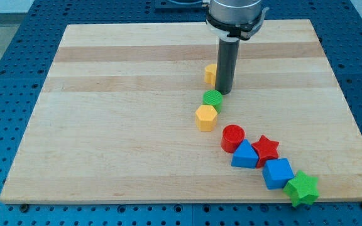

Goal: Push the green circle to the center

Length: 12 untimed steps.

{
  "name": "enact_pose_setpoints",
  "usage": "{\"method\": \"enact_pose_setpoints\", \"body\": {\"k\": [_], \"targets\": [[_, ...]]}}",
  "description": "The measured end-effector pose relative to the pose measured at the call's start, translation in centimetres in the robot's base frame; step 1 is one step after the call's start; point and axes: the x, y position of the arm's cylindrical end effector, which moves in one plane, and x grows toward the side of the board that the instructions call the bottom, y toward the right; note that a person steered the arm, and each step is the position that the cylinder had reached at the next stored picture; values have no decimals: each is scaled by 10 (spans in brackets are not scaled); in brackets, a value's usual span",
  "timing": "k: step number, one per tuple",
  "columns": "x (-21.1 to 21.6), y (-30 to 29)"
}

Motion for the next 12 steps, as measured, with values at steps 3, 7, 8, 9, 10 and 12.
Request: {"method": "enact_pose_setpoints", "body": {"k": [3, 7, 8, 9, 10, 12], "targets": [[53, 26], [40, -11], [22, -15], [12, -34], [11, -46], [11, -72]]}}
